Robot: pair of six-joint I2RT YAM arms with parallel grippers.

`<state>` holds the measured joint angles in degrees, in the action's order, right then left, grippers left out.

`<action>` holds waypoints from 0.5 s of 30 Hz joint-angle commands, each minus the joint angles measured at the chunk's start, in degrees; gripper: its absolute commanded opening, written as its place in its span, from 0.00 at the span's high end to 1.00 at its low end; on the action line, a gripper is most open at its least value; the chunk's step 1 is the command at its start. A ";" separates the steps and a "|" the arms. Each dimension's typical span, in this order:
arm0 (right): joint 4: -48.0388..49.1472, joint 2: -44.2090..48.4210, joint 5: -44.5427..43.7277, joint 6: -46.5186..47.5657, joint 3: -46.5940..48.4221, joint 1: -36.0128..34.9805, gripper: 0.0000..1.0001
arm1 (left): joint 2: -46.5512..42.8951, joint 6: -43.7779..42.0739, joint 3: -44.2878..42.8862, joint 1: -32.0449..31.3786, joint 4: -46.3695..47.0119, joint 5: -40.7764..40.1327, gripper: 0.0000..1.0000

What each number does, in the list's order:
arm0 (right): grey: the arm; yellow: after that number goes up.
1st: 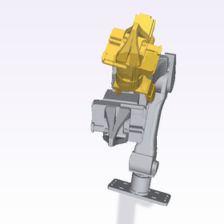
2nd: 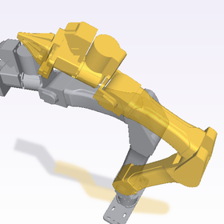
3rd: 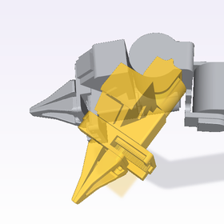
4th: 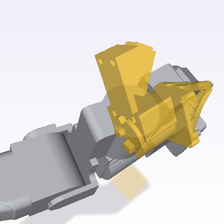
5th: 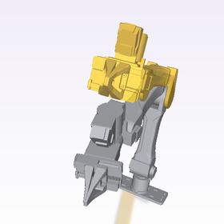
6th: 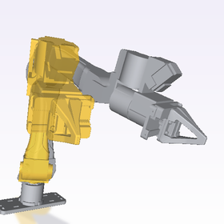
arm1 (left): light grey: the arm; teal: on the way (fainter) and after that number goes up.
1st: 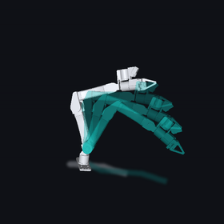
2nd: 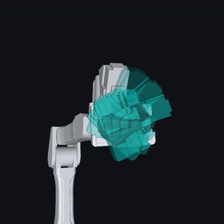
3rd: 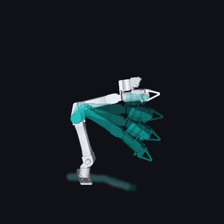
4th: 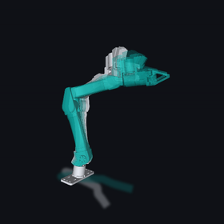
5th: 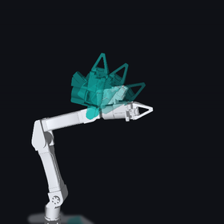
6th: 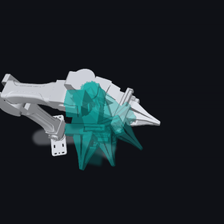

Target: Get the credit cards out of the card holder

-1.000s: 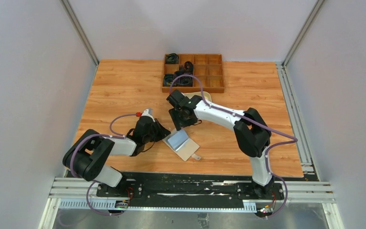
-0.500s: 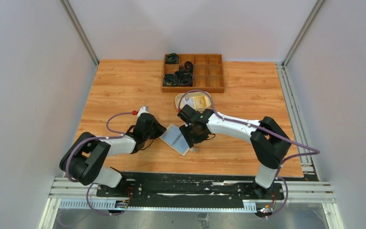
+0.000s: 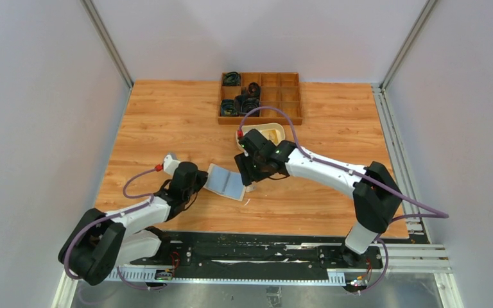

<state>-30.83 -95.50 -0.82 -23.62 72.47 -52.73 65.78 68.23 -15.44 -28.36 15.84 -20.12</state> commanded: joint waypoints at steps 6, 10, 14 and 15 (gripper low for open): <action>9.50 -7.25 8.43 -5.21 9.12 -0.39 0.40 | -3.66 13.62 3.20 0.06 -6.66 -8.78 1.00; 11.69 -10.48 11.80 -9.07 11.81 -0.63 0.40 | -3.13 15.49 4.37 0.10 -6.61 -9.01 1.00; 9.57 -14.31 11.13 -12.76 16.21 -0.66 0.40 | -3.33 16.60 5.24 -0.03 -6.56 -10.27 1.00; 8.47 -15.44 11.11 -13.32 17.69 -0.63 0.41 | -3.35 16.85 5.40 -0.03 -6.60 -10.55 1.00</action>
<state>-20.36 -107.85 9.15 -32.27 84.99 -52.73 62.52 82.52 -10.92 -28.36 10.31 -26.39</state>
